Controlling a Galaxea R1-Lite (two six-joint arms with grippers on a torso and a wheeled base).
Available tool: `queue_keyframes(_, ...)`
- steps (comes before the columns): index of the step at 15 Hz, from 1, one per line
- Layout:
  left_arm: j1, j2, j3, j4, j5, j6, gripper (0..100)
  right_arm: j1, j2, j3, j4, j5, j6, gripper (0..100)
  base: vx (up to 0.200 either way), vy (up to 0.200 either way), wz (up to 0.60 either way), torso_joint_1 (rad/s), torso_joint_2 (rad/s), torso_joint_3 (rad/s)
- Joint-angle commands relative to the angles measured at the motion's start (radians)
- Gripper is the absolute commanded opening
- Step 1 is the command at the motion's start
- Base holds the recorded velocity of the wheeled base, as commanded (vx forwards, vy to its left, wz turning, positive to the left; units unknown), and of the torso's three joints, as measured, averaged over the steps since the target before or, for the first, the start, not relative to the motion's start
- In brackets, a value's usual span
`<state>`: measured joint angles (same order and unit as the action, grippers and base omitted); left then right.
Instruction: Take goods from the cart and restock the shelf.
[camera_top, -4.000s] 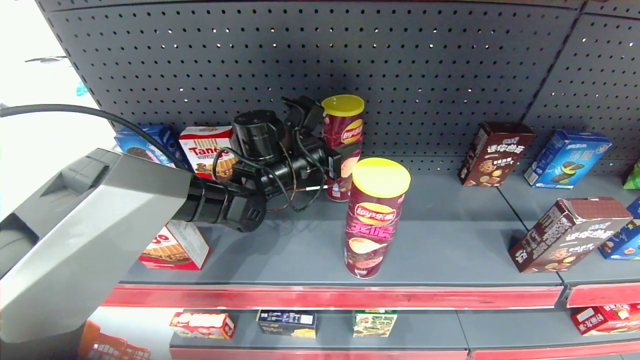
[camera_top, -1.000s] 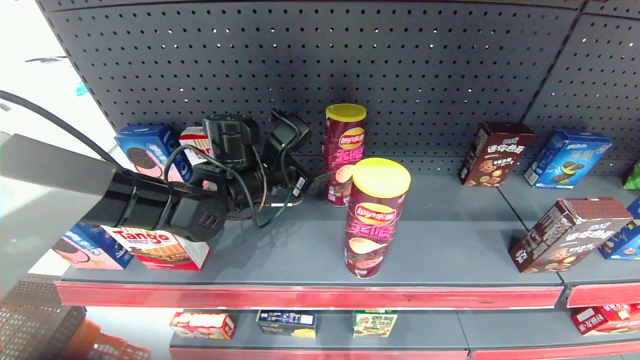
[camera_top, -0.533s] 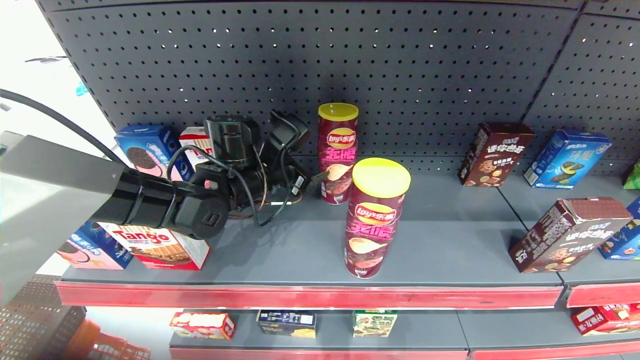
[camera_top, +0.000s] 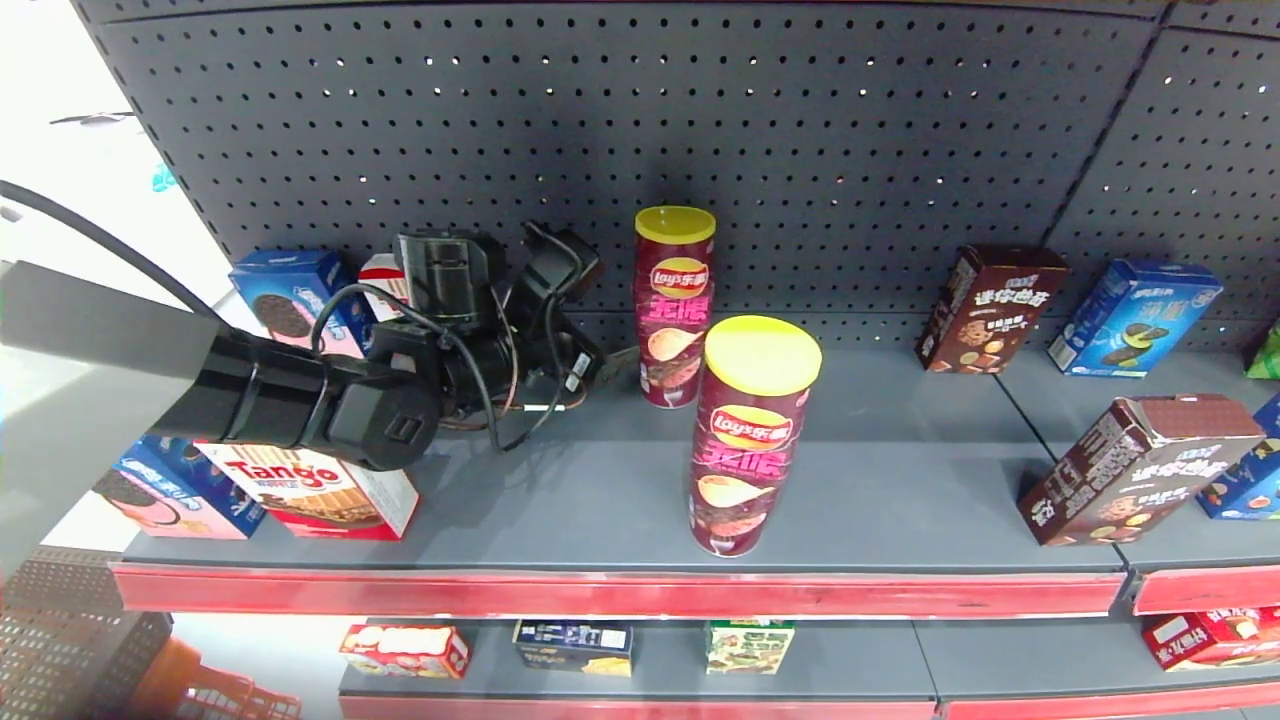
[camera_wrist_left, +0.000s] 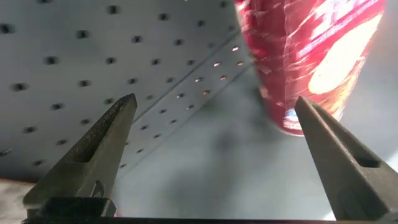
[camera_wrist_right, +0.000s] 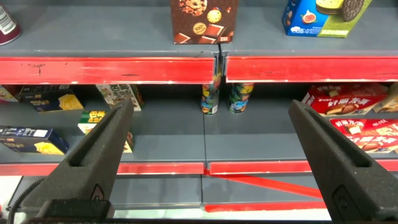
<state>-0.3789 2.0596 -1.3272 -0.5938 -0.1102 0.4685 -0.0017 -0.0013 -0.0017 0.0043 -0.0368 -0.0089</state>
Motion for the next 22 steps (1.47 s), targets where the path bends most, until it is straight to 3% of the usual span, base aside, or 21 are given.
queue_keyframes(1,0.0,-0.016,-0.015,0.008,0.021,0.001,100,0.0,0.001,0.0,0.0,0.0,0.0,100,0.0,0.0,0.0,0.0,0.0,0.0)
queue_keyframes(5,-0.008,-0.027,-0.017,0.023,0.095,0.025,100,0.0,0.001,0.0,0.0,0.0,0.0,100,0.0,0.0,0.0,0.0,0.0,0.0)
queue_keyframes(7,-0.005,-0.027,-0.029,0.046,0.129,0.068,100,0.0,0.001,0.0,0.0,0.0,0.0,100,0.0,0.0,0.0,0.0,0.0,0.0)
queue_keyframes(9,-0.001,-0.026,-0.038,0.048,0.172,0.085,100,0.0,0.001,0.0,0.0,0.0,0.0,100,0.0,0.0,0.0,0.0,0.0,0.0)
queue_keyframes(22,-0.04,0.079,-0.081,-0.009,0.198,0.052,100,0.0,0.001,0.0,0.0,0.0,0.0,100,0.0,0.0,0.0,0.0,0.0,0.0)
